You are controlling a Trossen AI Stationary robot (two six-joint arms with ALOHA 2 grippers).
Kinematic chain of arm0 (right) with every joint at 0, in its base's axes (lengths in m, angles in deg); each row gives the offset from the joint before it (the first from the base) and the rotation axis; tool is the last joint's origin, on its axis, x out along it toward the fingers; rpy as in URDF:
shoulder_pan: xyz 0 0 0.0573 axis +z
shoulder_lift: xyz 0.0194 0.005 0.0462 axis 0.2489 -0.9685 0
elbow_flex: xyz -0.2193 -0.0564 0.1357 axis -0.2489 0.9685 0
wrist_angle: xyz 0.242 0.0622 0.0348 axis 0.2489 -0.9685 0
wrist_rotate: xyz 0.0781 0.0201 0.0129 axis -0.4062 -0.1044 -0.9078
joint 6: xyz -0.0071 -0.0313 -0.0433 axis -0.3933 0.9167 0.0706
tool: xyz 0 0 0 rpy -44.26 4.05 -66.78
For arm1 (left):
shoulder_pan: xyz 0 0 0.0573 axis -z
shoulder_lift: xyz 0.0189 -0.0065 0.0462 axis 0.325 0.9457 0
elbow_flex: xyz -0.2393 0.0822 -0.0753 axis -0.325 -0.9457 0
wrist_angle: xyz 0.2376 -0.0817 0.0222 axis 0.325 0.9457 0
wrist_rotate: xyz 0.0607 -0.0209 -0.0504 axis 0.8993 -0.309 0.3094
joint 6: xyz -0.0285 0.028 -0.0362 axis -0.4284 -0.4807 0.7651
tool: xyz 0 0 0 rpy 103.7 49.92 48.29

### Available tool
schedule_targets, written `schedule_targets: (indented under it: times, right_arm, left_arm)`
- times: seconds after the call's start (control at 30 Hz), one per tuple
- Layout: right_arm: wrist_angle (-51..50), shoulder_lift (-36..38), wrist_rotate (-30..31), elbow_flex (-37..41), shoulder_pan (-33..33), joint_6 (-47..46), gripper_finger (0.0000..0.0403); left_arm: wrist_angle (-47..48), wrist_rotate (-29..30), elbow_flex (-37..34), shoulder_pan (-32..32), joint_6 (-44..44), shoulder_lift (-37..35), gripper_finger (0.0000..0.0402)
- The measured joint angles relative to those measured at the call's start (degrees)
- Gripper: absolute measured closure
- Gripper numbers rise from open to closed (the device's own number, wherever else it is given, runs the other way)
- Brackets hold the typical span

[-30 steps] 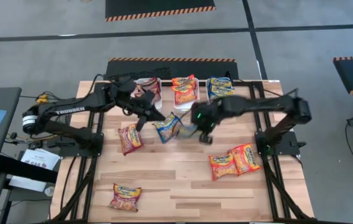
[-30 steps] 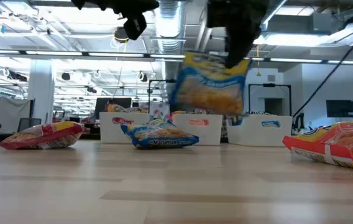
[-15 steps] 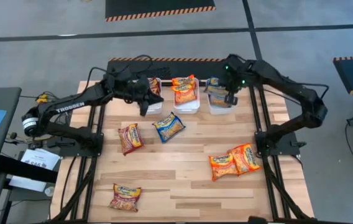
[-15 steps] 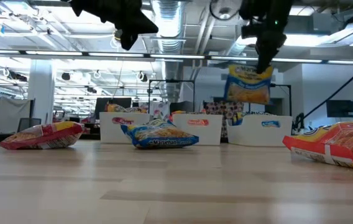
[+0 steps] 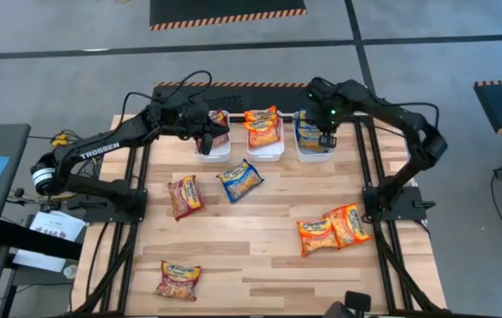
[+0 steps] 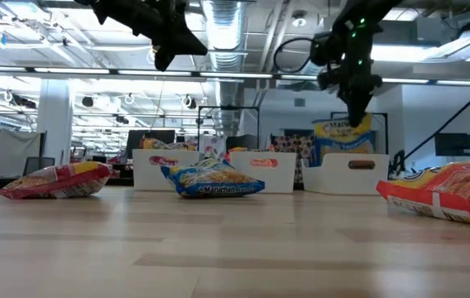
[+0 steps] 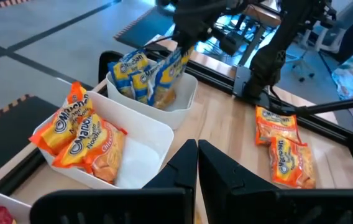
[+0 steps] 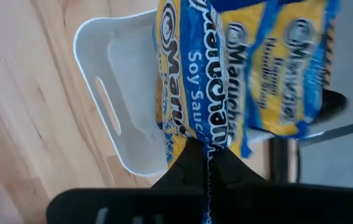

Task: Sort Maruchan noodles
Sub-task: Put the blue noodle pack into the right white bin

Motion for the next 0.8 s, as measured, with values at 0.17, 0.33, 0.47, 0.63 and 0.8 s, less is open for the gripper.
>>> schedule_targets:
  times: [0.17, 0.33, 0.47, 0.63, 0.8]
  right_arm:
    - [-0.56, -3.52, -0.48, -0.07, -0.02, 0.7, 0.0396]
    - [-0.51, -6.78, -0.49, 0.03, -0.03, 0.64, 0.0396]
    - [-0.41, -9.67, -0.18, 0.04, -0.09, 0.23, 0.0388]
    - [-0.46, -11.49, 3.93, 0.03, 0.02, -1.08, 0.0348]
    - [2.43, -11.22, 7.96, 0.12, 0.35, -1.04, 0.0305]
  left_arm:
    - [0.02, 0.47, 0.0, 0.02, -0.24, 0.0, 0.0401]
    - [0.12, 0.6, 0.0, 0.02, 0.39, 0.0, 0.0401]
    - [0.63, 0.6, -0.02, 0.02, 0.37, 0.02, 0.0401]
    - [0.63, 0.58, -0.04, 0.02, 0.37, 0.02, 0.0401]
    - [1.15, 0.56, -0.04, 0.02, 0.35, 0.02, 0.0401]
